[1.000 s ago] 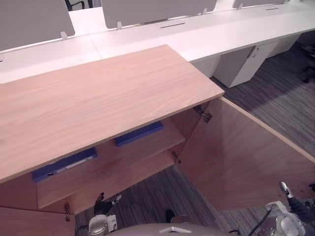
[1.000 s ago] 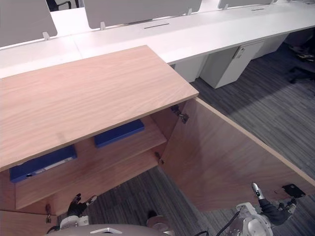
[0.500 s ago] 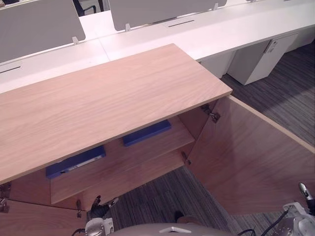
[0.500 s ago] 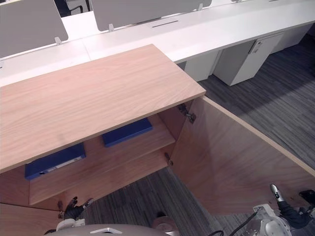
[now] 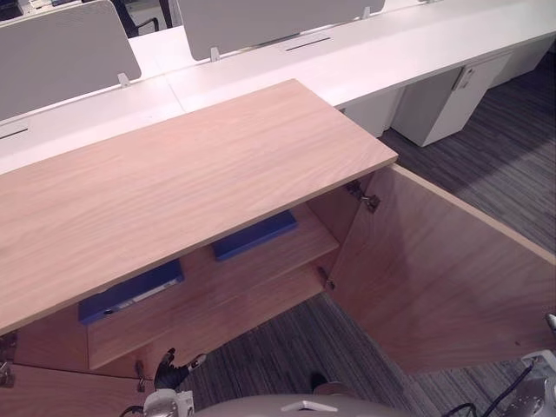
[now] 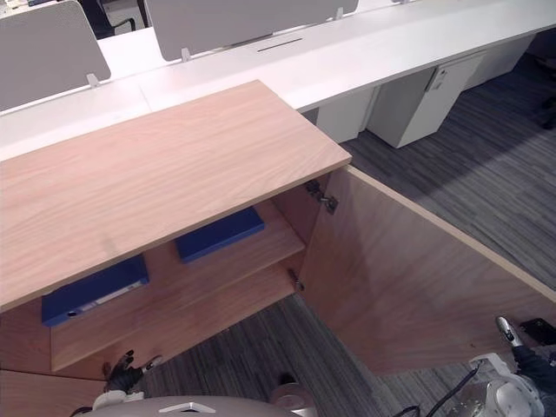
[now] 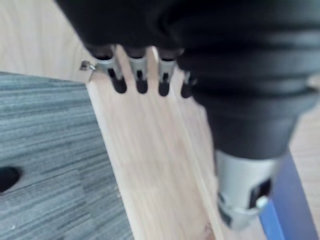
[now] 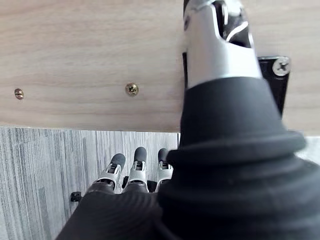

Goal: Walk over to the cabinet, pick up the folder, carry it to the office cabinet, place the folder inside the office cabinet, then close the office cabinet door

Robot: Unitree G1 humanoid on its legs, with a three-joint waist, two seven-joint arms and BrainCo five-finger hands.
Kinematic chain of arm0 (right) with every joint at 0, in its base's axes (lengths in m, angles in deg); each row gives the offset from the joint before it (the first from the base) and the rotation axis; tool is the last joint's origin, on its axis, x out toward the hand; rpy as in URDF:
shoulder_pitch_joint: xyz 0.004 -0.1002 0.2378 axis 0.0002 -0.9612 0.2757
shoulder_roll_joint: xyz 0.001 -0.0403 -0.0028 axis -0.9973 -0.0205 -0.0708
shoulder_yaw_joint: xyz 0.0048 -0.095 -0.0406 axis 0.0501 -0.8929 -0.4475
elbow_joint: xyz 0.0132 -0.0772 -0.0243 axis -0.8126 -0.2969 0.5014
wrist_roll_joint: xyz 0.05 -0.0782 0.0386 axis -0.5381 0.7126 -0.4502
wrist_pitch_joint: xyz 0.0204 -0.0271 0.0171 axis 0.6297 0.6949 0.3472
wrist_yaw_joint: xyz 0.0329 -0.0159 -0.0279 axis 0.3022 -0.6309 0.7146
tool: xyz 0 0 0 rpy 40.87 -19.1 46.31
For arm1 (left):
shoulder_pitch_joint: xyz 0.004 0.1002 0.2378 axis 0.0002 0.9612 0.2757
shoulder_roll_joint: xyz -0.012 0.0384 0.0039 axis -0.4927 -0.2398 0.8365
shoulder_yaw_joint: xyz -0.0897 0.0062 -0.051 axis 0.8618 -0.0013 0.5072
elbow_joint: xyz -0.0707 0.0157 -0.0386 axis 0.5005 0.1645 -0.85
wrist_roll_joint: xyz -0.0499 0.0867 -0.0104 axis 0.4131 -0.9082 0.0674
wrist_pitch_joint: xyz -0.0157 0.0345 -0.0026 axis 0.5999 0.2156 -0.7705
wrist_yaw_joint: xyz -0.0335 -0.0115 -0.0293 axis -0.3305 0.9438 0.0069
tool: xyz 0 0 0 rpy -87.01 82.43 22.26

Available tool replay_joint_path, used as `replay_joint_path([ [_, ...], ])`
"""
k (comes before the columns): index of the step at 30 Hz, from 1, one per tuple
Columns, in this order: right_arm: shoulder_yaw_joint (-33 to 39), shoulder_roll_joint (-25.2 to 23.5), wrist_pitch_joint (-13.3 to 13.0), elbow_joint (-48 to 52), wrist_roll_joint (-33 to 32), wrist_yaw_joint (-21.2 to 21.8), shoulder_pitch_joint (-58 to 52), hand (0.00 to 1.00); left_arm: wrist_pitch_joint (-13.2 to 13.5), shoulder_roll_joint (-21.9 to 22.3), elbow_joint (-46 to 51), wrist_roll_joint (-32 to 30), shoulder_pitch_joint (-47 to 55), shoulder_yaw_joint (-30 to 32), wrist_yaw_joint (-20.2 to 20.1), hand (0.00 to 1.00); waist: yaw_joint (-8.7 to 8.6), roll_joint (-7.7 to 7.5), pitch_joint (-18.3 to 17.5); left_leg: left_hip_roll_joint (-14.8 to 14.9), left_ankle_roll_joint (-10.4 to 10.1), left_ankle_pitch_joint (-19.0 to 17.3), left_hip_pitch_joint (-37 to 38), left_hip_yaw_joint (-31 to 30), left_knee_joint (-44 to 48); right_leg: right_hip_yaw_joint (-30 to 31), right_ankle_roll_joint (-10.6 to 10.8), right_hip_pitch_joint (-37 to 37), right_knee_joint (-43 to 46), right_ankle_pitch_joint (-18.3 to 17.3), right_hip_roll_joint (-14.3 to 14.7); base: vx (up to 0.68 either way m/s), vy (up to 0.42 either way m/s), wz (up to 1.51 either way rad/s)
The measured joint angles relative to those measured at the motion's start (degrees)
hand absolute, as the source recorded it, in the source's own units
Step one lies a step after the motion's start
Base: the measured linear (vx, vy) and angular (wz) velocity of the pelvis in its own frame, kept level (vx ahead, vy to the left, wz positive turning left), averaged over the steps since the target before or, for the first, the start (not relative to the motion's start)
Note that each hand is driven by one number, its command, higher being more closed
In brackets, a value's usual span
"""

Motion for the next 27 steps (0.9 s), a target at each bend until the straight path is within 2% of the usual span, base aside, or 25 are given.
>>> replay_joint_path([
  [5, -4.1, 3.8, 0.6, -4.4, 0.1, 3.6, 0.1, 0.00, 0.2, -0.2, -1.5, 0.0, 0.3, -1.0, -0.8, 0.00, -0.40, 0.16, 0.0, -0.3, 0.3, 0.2, -0.1, 0.0, 0.0, 0.2, 0.1, 0.3, -1.0, 0.8, 0.0, -0.05, -0.014, -0.01],
  [16, -17.0, 6.9, 1.5, -5.9, 4.8, 6.3, 0.1, 0.00, 0.4, -2.9, -1.6, -0.1, 1.0, -2.0, -1.0, 0.00, -0.85, -0.04, 0.4, -0.8, 0.4, 0.1, -0.7, 0.1, 0.3, 3.6, 0.3, -0.4, -4.5, 4.1, 0.2, -0.06, -0.018, -0.17],
  [22, -22.2, 5.7, 1.6, -1.4, 7.1, 6.9, -1.2, 0.00, 0.6, -3.4, -1.5, -0.2, 0.5, -1.9, -1.1, 0.00, -1.64, -1.10, 1.3, -0.6, 0.3, -0.2, -0.6, 0.8, 0.8, 6.3, -0.1, -0.9, -6.1, 5.5, 1.1, -0.08, -0.050, -0.23],
  [27, -24.5, 0.9, 1.6, 5.4, 9.2, 6.7, -2.9, 0.00, 0.6, -3.5, -1.5, -0.9, -0.2, -1.9, -1.0, 0.00, -1.80, -2.17, 2.8, 0.1, 0.2, -1.1, -0.9, 2.3, 2.4, 8.6, 0.1, -1.4, -6.7, 7.0, 1.9, -0.06, -0.049, -0.28],
])
